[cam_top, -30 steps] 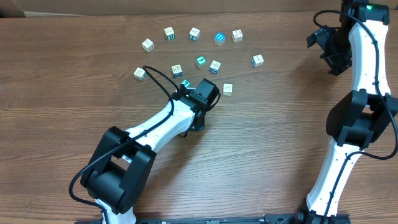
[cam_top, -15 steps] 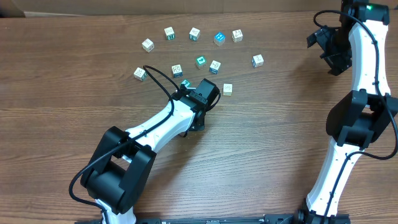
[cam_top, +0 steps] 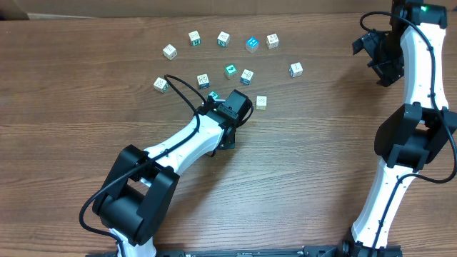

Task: Form a circle
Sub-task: 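Lower the R block beside the red Y leaf block and open left gripper, then raise the left arm and swing it to the upper-left blocks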

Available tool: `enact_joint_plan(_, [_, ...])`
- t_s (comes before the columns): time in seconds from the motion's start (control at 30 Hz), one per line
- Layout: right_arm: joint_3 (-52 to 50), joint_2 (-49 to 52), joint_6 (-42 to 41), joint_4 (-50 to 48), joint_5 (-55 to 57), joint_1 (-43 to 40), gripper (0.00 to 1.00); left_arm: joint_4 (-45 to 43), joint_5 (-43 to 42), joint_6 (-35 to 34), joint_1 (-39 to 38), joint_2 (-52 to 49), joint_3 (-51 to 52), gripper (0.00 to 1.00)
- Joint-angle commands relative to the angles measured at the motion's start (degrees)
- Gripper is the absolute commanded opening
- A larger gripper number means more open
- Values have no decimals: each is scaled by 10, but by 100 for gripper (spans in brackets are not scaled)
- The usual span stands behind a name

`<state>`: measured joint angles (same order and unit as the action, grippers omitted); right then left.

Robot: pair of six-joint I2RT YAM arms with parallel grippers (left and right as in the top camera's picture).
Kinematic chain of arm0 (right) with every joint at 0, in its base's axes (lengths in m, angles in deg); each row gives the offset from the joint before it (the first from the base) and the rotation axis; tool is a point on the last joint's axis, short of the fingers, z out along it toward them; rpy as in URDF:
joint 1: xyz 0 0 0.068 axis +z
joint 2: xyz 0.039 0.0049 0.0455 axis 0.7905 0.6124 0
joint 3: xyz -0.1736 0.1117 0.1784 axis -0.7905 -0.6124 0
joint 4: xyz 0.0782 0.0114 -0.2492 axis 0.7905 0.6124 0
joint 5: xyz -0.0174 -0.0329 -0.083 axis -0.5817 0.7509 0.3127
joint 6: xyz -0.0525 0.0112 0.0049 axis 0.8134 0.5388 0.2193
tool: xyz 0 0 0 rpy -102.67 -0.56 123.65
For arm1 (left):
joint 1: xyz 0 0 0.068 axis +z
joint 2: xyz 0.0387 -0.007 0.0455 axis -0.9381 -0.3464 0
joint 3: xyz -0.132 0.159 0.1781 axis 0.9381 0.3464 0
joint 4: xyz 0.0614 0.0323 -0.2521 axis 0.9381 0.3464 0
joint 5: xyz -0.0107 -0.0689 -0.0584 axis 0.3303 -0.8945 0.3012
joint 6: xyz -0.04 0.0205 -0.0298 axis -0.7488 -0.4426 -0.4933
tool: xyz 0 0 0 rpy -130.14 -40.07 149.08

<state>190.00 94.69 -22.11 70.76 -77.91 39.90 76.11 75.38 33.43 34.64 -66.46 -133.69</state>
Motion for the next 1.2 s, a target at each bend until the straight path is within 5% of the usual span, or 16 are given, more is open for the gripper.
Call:
enact_joint_plan(0.0, [10, -16, 2, 0, 1, -1, 100, -1, 13, -2, 3, -6, -3, 26])
enact_joint_plan(0.37, [10, -16, 2, 0, 1, -1, 100, 1, 16, -2, 3, -6, -3, 28])
enact_joint_plan(0.53, [10, -16, 2, 0, 1, -1, 100, 1, 16, -1, 3, -6, -3, 51])
enact_joint_plan(0.73, [10, -16, 2, 0, 1, -1, 100, 13, 19, -1, 5, -5, -18, 66])
enact_joint_plan(1.17, [10, -16, 2, 0, 1, -1, 100, 96, 19, 18, 18, -4, -140, 68])
